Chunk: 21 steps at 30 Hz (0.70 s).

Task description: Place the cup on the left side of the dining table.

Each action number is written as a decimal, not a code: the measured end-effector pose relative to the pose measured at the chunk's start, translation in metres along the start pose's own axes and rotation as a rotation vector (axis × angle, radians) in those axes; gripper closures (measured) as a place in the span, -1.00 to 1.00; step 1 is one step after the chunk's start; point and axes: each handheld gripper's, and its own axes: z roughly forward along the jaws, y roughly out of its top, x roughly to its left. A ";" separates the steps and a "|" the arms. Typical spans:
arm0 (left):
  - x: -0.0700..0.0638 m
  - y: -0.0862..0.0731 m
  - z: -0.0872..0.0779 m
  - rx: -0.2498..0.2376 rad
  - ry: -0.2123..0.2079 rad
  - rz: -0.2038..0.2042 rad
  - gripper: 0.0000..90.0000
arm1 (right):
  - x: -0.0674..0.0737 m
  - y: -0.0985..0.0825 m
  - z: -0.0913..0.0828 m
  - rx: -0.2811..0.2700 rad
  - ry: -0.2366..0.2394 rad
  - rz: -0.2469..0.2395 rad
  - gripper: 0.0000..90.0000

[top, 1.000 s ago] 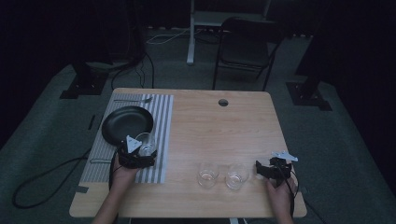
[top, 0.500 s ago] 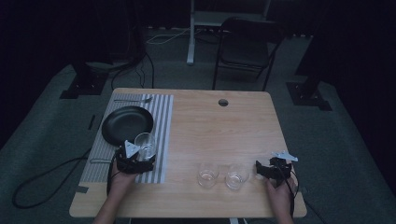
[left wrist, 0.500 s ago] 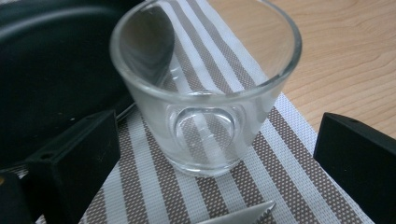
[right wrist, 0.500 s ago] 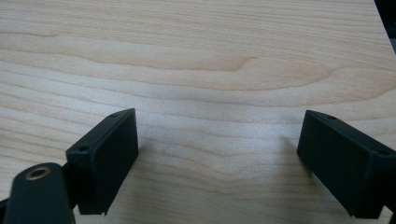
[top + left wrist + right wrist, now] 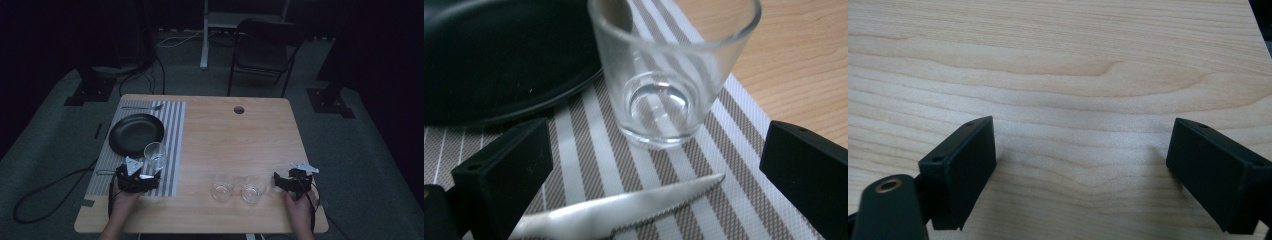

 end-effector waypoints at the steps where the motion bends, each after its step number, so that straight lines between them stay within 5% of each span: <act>1: 0.001 -0.002 -0.001 0.004 -0.001 -0.008 -0.98 | 0.000 0.000 0.000 0.000 0.000 0.000 -0.73; 21: 0.034 -0.024 -0.019 0.074 0.083 -0.079 -0.98 | 0.000 0.000 0.000 0.000 0.000 0.000 -0.73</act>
